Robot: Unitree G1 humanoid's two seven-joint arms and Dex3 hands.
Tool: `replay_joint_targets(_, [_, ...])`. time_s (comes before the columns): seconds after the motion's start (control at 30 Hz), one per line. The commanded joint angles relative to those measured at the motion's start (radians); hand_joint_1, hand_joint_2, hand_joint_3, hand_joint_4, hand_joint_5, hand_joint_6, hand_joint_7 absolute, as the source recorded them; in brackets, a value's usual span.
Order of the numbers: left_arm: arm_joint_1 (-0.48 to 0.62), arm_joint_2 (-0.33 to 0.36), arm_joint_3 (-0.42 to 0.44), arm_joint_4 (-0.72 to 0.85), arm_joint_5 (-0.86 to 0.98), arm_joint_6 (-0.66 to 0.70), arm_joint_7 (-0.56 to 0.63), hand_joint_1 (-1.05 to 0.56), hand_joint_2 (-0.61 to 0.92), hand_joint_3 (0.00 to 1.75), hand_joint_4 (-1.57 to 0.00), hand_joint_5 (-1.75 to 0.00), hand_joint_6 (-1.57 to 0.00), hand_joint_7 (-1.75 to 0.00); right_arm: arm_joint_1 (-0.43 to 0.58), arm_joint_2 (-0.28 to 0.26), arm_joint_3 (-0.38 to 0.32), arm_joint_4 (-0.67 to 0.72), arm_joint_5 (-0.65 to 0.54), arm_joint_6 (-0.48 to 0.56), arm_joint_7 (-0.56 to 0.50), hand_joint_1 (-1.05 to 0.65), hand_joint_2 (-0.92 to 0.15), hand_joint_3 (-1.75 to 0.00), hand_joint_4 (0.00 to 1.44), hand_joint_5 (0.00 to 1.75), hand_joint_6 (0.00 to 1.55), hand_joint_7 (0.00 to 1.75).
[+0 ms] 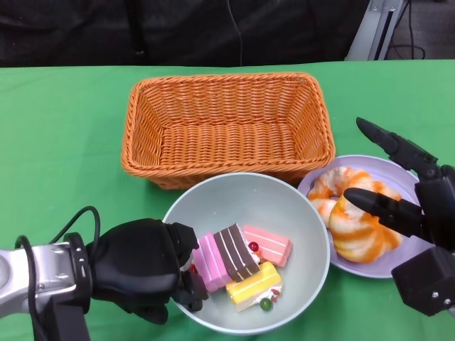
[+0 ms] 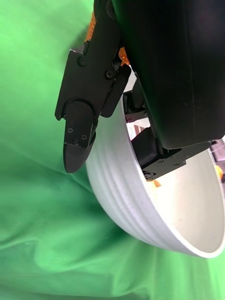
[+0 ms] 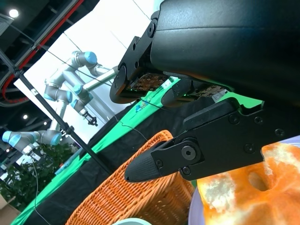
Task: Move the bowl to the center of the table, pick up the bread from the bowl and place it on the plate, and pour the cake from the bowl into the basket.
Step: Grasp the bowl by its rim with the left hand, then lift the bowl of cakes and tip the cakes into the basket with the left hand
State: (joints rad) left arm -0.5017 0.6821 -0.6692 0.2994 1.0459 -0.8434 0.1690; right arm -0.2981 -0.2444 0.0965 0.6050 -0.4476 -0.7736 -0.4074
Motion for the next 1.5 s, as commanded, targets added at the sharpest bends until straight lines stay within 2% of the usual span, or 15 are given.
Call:
replay_joint_targets(0.03, [0.022, 0.024, 0.02, -0.016, -0.008, 0.006, -0.051, -0.54, 0.92, 0.23, -0.44, -1.22, -0.68, -0.68, 0.01, -0.006, -0.011, -0.001, 0.007, -0.006, -0.009, -0.56, -0.91, 0.0, 0.71, 0.0, 0.47, 0.0])
replay_joint_targets(0.37, [0.023, 0.014, 0.023, 0.015, 0.017, -0.01, -0.011, -0.53, 0.92, 0.24, -0.45, -1.21, -0.65, -0.72, 0.006, -0.006, -0.01, 0.004, 0.007, -0.012, -0.011, -0.55, -0.91, 0.0, 0.72, 0.01, 0.48, 0.0])
replay_joint_targets(0.43, [0.024, 0.002, 0.019, 0.047, 0.057, -0.015, 0.101, -0.53, 0.92, 0.2, -0.45, -1.19, -0.64, -0.7, 0.003, -0.001, -0.01, 0.008, 0.017, -0.019, -0.005, -0.55, -0.9, 0.0, 0.72, 0.01, 0.48, 0.0])
replay_joint_targets(0.57, [0.013, -0.015, 0.002, 0.099, 0.109, -0.018, 0.226, -0.52, 0.92, 0.17, -0.46, -1.16, -0.63, -0.68, 0.0, -0.001, -0.009, 0.013, 0.018, -0.03, -0.005, -0.54, -0.9, 0.0, 0.72, 0.01, 0.48, 0.0])
replay_joint_targets(0.67, [-0.028, -0.06, -0.043, 0.226, 0.176, -0.033, 0.43, -0.46, 0.92, 0.15, -0.45, -1.23, -0.62, -0.7, -0.001, -0.004, -0.008, 0.02, 0.014, -0.049, -0.008, -0.55, -0.91, 0.0, 0.73, 0.01, 0.49, 0.0])
replay_joint_targets(0.7, [-0.042, -0.072, -0.057, 0.261, 0.188, -0.044, 0.481, -0.43, 0.92, 0.12, -0.38, -1.52, -0.65, -0.75, -0.002, -0.005, -0.008, 0.023, 0.013, -0.054, -0.008, -0.54, -0.91, 0.0, 0.73, 0.01, 0.49, 0.0])
replay_joint_targets(0.73, [-0.053, -0.079, -0.069, 0.287, 0.198, -0.051, 0.519, -0.42, 0.92, 0.11, -0.35, -1.63, -0.66, -0.77, -0.003, -0.005, -0.008, 0.026, 0.013, -0.058, -0.008, -0.54, -0.91, 0.0, 0.73, 0.01, 0.49, 0.01])
replay_joint_targets(0.8, [-0.07, -0.086, -0.089, 0.32, 0.215, -0.055, 0.568, -0.41, 0.92, 0.1, -0.33, -1.72, -0.66, -0.78, -0.004, -0.005, -0.009, 0.03, 0.012, -0.063, -0.009, -0.54, -0.91, 0.0, 0.73, 0.01, 0.49, 0.0])
replay_joint_targets(0.97, [-0.094, -0.089, -0.123, 0.355, 0.231, -0.053, 0.624, -0.41, 0.92, 0.1, -0.32, -1.75, -0.66, -0.79, -0.005, -0.005, -0.01, 0.034, 0.011, -0.067, -0.009, -0.54, -0.91, 0.0, 0.73, 0.01, 0.49, 0.0])
replay_joint_targets(1.0, [-0.105, -0.104, -0.134, 0.389, 0.234, -0.066, 0.7, -0.41, 0.92, 0.1, -0.32, -1.75, -0.66, -0.79, -0.014, -0.012, -0.007, 0.059, 0.008, -0.09, -0.012, -0.54, -0.91, 0.0, 0.73, 0.01, 0.49, 0.0])
replay_joint_targets(1.07, [-0.124, -0.125, -0.155, 0.441, 0.243, -0.083, 0.81, -0.36, 0.92, 0.15, -0.29, -1.75, -0.59, -0.92, -0.026, -0.02, -0.004, 0.096, 0.002, -0.124, -0.016, -0.54, -0.92, -0.03, 0.78, 0.04, 0.49, 0.0])
replay_joint_targets(1.2, [-0.15, -0.14, -0.2, 0.492, 0.275, -0.071, 0.929, -0.35, 0.92, 0.17, -0.27, -1.75, -0.57, -0.98, -0.044, -0.019, -0.007, 0.152, 0.01, -0.203, -0.025, -0.5, -0.92, -0.03, 0.81, 0.05, 0.49, 0.0])
replay_joint_targets(1.5, [-0.167, -0.14, -0.244, 0.513, 0.293, -0.045, 1.004, -0.38, 0.92, 0.11, -0.31, -1.75, -0.58, -1.03, -0.072, -0.013, -0.015, 0.237, 0.017, -0.303, -0.04, -0.45, -0.92, -0.03, 0.84, 0.06, 0.48, 0.0])
